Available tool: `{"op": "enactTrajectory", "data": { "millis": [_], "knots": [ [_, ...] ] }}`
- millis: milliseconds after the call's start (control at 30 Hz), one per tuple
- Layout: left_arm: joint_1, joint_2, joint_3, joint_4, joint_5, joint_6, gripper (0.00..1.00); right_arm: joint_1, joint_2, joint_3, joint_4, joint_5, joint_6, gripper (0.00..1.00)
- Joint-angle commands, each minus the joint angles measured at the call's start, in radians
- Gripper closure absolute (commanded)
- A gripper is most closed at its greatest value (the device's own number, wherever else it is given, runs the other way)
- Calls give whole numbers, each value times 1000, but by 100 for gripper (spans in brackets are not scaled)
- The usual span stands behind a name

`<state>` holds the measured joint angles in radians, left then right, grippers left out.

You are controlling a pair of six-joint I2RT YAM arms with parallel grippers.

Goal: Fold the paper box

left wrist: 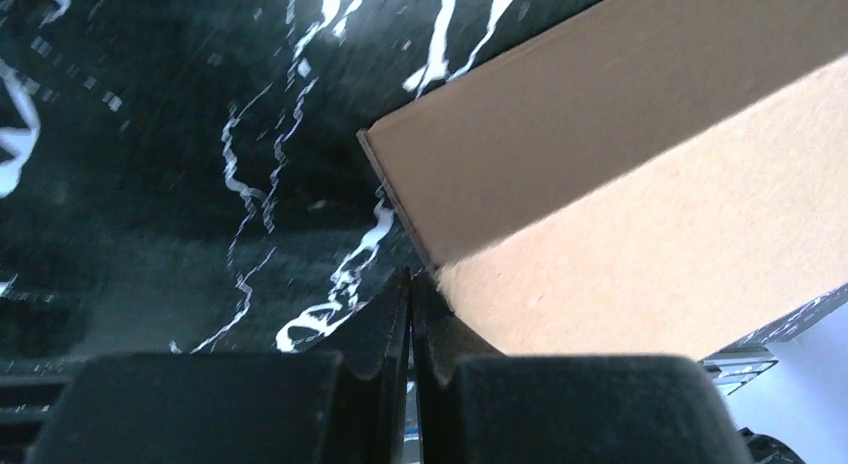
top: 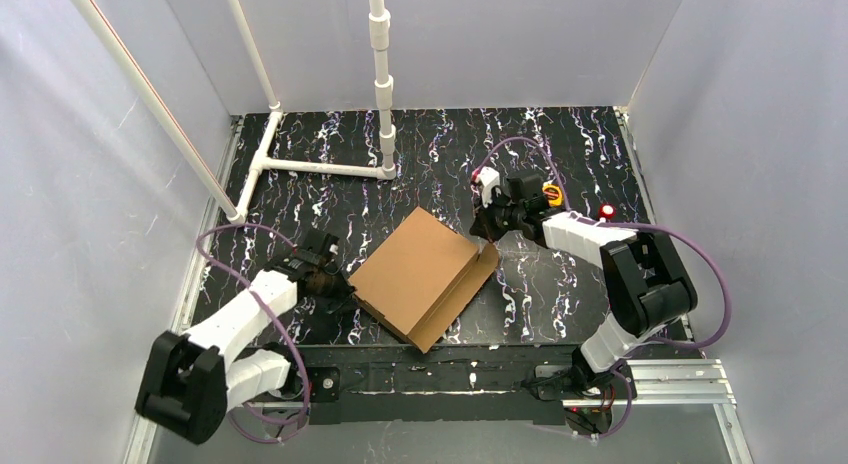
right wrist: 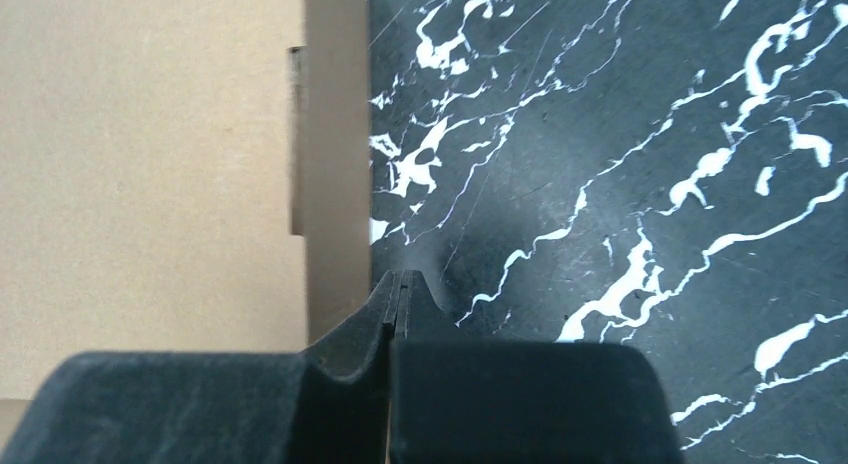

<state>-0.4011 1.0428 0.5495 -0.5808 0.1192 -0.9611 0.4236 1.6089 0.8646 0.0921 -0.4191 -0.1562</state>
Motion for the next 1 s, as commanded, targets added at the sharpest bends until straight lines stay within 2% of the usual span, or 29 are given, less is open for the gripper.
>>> {"op": "enactTrajectory", "data": {
  "millis": [0,167,400,567,800,867,900,967],
  "knots": [
    [2,116,88,124,1,39,100,19,19,50,-70,-20,-81,99],
    [1,279,218,182,-5,92,100,23,-11,68,-173,19,-167,99],
    [1,599,534,188,88,184,100,23,-163,-17,-223,66,-236,99],
    [2,758,682,212,120,225,100,23,-235,-75,-287,78,-279,99],
    [2,859,861,170,31,296,100,23,-299,-129,-365,87,-332,98],
    [7,856,917,130,-46,347,100,23,-334,-140,-388,58,-365,89],
    [10,820,920,103,-134,386,96,21,-353,-141,-395,57,-387,84],
    [20,658,810,115,-294,458,69,-21,-371,-117,-418,78,-413,78]
  ]
}}
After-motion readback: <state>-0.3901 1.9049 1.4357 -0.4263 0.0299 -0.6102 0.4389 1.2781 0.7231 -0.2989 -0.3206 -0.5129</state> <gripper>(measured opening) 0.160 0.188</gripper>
